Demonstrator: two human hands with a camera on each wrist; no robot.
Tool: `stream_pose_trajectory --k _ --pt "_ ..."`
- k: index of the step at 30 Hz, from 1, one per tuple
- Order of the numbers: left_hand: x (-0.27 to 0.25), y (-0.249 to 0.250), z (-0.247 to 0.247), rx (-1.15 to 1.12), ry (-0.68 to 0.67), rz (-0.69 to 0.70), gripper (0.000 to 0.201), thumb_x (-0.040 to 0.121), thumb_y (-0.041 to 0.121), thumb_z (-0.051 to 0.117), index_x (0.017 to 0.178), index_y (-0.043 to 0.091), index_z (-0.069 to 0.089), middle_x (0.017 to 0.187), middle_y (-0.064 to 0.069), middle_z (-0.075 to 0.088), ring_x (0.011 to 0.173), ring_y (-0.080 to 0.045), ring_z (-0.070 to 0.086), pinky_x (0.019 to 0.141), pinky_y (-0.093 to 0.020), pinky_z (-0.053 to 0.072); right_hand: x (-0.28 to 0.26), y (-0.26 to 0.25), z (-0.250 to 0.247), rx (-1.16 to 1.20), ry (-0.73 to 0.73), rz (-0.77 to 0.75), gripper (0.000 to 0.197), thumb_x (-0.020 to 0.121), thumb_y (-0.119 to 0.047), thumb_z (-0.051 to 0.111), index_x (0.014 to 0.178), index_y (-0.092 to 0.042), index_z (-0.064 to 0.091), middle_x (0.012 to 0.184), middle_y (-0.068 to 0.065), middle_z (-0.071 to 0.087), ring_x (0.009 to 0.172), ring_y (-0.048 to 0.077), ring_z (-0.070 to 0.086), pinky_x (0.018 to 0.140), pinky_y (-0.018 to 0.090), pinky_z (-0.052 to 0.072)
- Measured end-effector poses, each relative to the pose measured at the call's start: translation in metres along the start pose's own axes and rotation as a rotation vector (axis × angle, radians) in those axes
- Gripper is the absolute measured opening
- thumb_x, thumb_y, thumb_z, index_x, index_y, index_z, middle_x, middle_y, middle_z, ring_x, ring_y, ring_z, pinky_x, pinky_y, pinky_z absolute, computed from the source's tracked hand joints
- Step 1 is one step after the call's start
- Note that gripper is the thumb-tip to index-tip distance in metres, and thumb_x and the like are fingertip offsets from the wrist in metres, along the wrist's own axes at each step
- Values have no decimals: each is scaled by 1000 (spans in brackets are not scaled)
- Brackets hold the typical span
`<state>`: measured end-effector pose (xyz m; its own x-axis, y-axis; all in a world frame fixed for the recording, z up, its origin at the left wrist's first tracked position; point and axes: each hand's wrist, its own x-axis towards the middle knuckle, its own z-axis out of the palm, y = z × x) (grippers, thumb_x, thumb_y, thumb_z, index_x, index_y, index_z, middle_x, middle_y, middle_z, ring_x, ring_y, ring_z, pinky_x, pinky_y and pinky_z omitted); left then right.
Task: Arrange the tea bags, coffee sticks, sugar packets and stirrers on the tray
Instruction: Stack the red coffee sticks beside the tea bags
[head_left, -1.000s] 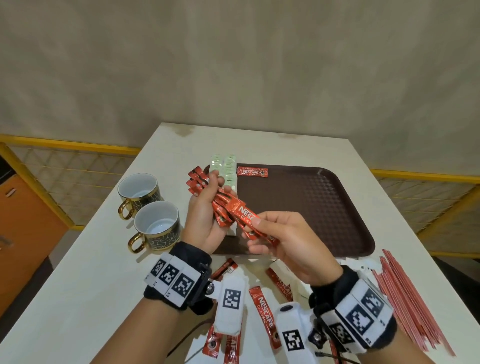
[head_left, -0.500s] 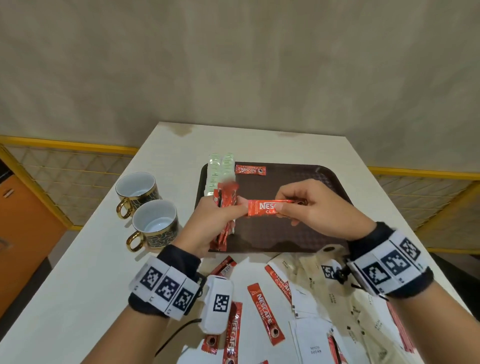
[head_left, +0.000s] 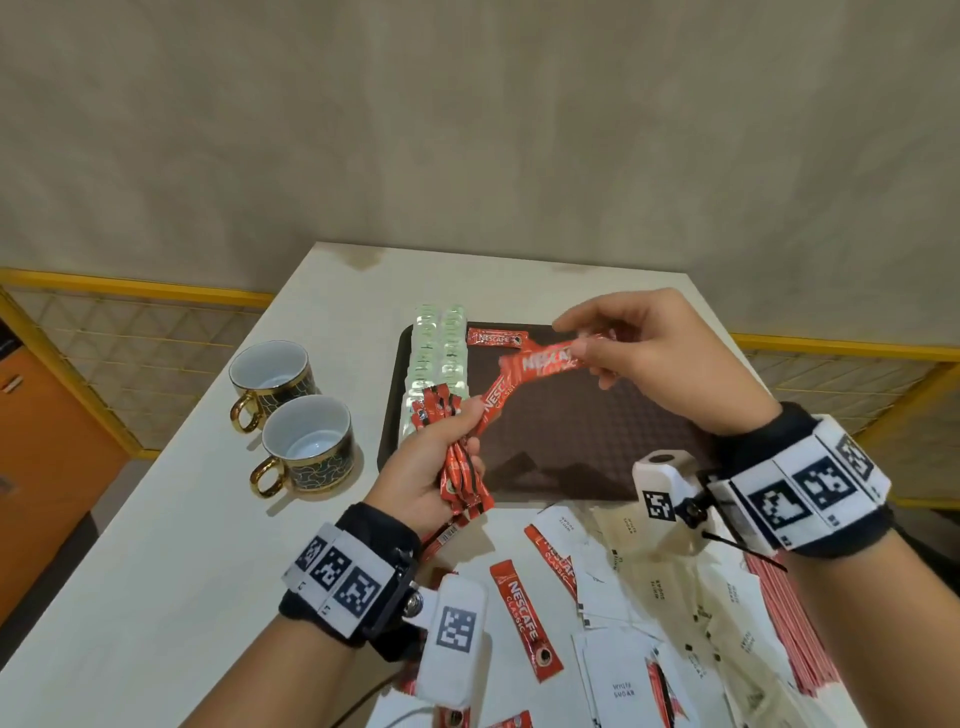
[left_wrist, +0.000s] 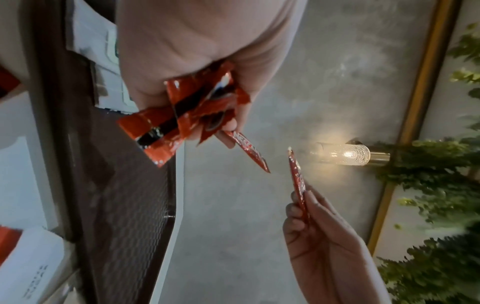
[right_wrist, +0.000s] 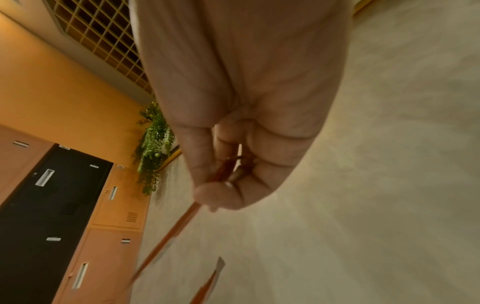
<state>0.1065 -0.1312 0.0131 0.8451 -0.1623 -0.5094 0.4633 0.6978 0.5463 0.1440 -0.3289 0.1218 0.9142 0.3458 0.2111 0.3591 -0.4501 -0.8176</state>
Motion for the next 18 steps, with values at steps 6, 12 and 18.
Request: stream_pose_trajectory --k 6,12,18 --pt "-4 -1 3 108 -13 142 25 85 20 71 109 15 70 91 -7 68 53 -6 58 46 -19 49 4 10 13 -15 -44 39 12 77 -11 79 80 -5 69 70 -5 68 55 -2 55 53 13 41" --pt "-13 -2 8 132 -69 180 29 83 23 71 111 16 70 90 -6 68 54 -6 58 49 -19 49 2 21 18 114 -28 127 10 81 -8 75 77 -9 66 82 5 71 70 5 66 60 19 51" --pt "-21 0 11 292 -47 282 46 72 38 75 112 15 71 85 -4 68 56 -6 57 51 -19 48 0 23 20 161 -16 170 11 79 -2 76 79 -5 65 79 8 70 69 8 69 61 23 54"
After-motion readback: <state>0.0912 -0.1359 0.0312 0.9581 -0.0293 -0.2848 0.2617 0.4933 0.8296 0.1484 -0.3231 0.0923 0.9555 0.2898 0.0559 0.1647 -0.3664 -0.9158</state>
